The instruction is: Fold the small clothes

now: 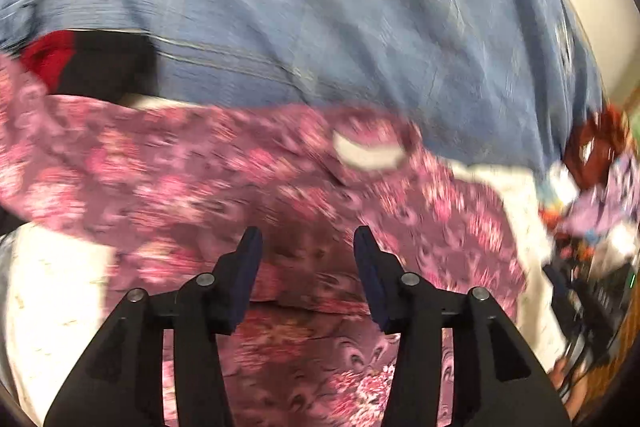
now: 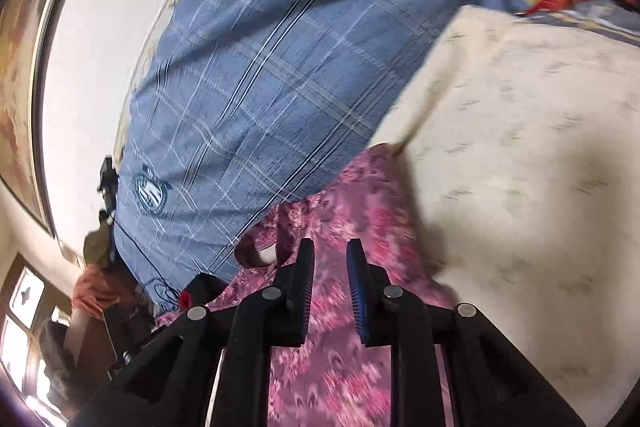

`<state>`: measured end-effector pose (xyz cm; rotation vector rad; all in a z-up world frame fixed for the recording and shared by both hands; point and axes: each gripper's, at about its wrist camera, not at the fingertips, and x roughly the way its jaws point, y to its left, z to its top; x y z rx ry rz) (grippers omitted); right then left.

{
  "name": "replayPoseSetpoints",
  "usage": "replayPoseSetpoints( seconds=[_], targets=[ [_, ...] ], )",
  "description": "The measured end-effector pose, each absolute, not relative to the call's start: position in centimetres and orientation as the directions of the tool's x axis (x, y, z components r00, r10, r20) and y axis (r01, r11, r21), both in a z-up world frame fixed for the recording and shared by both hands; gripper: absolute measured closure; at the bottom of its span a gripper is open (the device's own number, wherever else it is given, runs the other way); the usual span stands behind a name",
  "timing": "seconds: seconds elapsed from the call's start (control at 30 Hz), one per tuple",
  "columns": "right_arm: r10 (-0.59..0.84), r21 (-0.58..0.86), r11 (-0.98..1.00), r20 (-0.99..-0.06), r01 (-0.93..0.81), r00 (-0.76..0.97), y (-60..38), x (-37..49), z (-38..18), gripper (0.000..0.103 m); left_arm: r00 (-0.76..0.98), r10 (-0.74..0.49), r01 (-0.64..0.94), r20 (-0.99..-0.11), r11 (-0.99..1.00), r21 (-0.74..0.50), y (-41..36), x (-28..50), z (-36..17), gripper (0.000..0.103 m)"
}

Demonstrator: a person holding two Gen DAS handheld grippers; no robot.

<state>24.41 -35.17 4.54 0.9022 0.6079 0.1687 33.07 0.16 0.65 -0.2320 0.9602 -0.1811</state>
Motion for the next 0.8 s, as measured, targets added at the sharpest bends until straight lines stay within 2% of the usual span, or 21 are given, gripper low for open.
replayPoseSetpoints(
  seconds=[0.07,0.1,0.17,0.2,0.23,0.3,0.43,0.53,0.63,0.8],
  targets=[
    [0.380,0.752,0.648,-0.461,0.125,0.802,-34.1,26.1,3.4,0.082,0.508,-0.250,0.046,-0.824,0.963,-0.265,-1.1,34.3,-1.9,0.057],
    [0.387,0.742,0.656,-0.490,0.140,0.781,-33.5,27.0,2.3,0.078,0.464,-0.248,0.018,-0.851,0.963,-0.270,-1.1,34.9,-3.7,0.058],
    [0.377,0.693,0.693,-0.582,0.198,0.720,-32.7,28.4,-0.8,0.077,0.518,-0.226,0.021,-0.825,0.968,-0.252,-1.6,34.8,-4.5,0.057],
    [0.352,0.673,0.720,-0.567,0.172,0.744,-32.6,28.1,-1.1,0.088,0.515,-0.228,0.037,-0.826,0.969,-0.244,-1.9,34.9,-4.5,0.051],
    [0.338,0.671,0.726,-0.536,0.148,0.773,-32.5,27.5,-1.1,0.087,0.510,-0.237,0.040,-0.827,0.967,-0.252,-1.9,35.0,-4.4,0.049],
    [0.341,0.681,0.716,-0.532,0.152,0.775,-32.7,27.4,-1.2,0.087,0.503,-0.262,0.037,-0.824,0.959,-0.282,-1.7,35.2,-4.3,0.046],
    [0.310,0.641,0.751,-0.550,0.155,0.775,-32.1,27.1,-0.9,0.087,0.492,-0.300,-0.001,-0.817,0.938,-0.345,0.7,34.2,-2.9,0.047],
    [0.305,0.641,0.752,-0.546,0.154,0.780,-31.7,27.3,-0.8,0.087,0.528,-0.272,-0.019,-0.804,0.943,-0.331,3.3,32.8,-0.7,0.047],
    [0.318,0.663,0.734,-0.530,0.150,0.786,-32.1,27.3,-1.0,0.087,0.598,-0.200,-0.092,-0.776,0.945,-0.314,8.6,31.6,1.4,0.043],
    [0.304,0.648,0.746,-0.538,0.155,0.786,-31.9,27.2,-0.8,0.087,0.661,-0.167,-0.289,-0.732,0.844,-0.453,21.0,30.4,2.5,0.041]
  ],
)
